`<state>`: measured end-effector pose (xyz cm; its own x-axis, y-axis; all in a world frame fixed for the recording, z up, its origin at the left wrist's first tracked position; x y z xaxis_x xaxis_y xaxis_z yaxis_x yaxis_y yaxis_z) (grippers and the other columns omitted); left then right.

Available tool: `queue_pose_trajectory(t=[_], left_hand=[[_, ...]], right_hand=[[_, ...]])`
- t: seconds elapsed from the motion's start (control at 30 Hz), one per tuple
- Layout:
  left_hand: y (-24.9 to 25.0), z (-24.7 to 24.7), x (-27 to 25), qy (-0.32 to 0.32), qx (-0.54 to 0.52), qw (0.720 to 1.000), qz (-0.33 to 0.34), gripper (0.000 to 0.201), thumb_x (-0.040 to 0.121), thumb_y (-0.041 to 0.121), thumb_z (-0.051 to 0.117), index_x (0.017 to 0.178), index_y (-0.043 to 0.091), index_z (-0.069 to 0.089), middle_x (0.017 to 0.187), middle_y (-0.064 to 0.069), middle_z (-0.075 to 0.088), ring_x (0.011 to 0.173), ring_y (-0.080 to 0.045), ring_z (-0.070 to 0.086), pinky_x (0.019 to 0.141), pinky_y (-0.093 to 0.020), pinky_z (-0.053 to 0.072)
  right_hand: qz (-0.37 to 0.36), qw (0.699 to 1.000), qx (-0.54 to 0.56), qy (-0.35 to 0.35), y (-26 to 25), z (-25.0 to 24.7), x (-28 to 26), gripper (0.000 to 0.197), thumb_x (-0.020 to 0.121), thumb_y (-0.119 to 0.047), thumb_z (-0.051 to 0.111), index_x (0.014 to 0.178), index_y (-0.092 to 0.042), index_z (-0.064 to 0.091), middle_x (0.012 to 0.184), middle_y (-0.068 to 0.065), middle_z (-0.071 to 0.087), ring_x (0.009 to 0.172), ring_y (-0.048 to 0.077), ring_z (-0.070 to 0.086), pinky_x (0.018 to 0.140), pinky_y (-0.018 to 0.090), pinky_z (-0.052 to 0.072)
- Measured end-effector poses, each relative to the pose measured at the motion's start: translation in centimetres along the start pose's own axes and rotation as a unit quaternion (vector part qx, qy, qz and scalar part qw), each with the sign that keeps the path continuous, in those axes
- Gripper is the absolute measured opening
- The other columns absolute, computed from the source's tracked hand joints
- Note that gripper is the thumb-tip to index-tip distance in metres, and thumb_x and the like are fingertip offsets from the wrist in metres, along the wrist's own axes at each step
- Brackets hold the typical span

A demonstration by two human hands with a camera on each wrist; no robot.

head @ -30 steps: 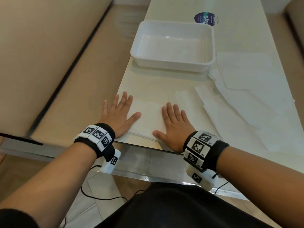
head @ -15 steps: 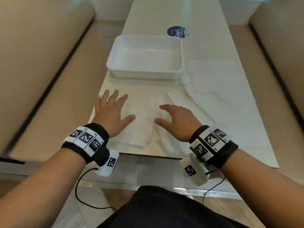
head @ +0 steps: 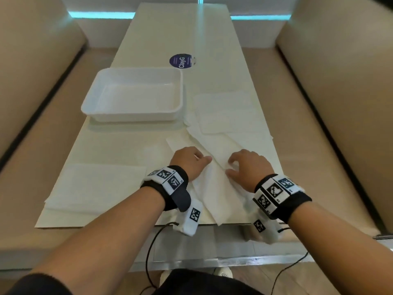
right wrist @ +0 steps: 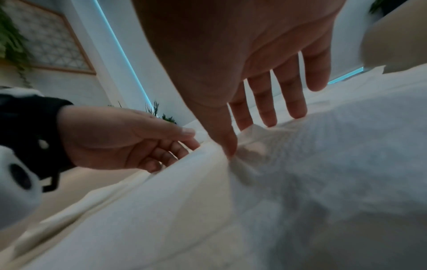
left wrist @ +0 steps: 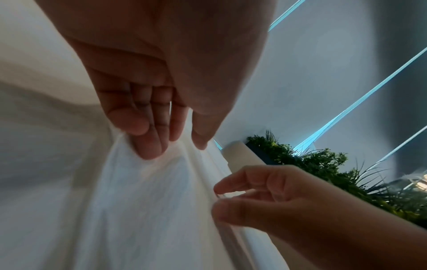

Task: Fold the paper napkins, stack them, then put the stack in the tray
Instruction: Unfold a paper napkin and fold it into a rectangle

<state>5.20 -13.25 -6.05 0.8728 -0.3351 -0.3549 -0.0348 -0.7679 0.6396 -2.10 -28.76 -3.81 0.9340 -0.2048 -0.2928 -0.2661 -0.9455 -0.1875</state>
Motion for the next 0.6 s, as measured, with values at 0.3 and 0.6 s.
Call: queue_pose_trajectory(t=[0.3, 0.6], left_hand=[[2.7, 0.0, 0.2, 0.052, -0.014, 0.998, -0.024, 0.065, 0.08, 0.077, 0.042, 0.073, 0.013, 0.055, 0.081, -0.01, 0.073, 0.077, -0.031, 0.069, 0.08, -0.047, 0.055], [1.6, -2.4, -3.1, 0.077, -0.291, 0.954, 0.004, 0.016, 0.088, 0.022, 0.059, 0.098, 0.015, 0.069, 0.099, -0.002, 0.074, 0.094, -0.024, 0.069, 0.091, -0.05, 0.053]], right_hand=[[-0.086, 0.99, 0.074, 0.089, -0.9, -2.1, -1.5, 0.023, 0.094, -0.039, 0.045, 0.098, -0.026, 0.064, 0.098, -0.007, 0.062, 0.087, 0.016, 0.057, 0.072, 0.03, 0.044], [-0.187, 0.953, 0.224, 0.08, -1.9, -3.3, -3.8, 0.042, 0.087, -0.058, 0.052, 0.116, -0.029, 0.059, 0.117, -0.012, 0.06, 0.104, 0.009, 0.056, 0.089, 0.031, 0.046]])
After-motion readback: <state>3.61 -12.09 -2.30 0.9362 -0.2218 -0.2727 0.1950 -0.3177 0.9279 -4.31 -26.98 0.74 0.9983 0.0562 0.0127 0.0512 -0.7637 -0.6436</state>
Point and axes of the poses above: each hand's wrist, its own x-axis towards the middle knuckle, its own z-axis out of the palm, y = z × x, the point moved 7 cm from there along x, towards the middle knuckle
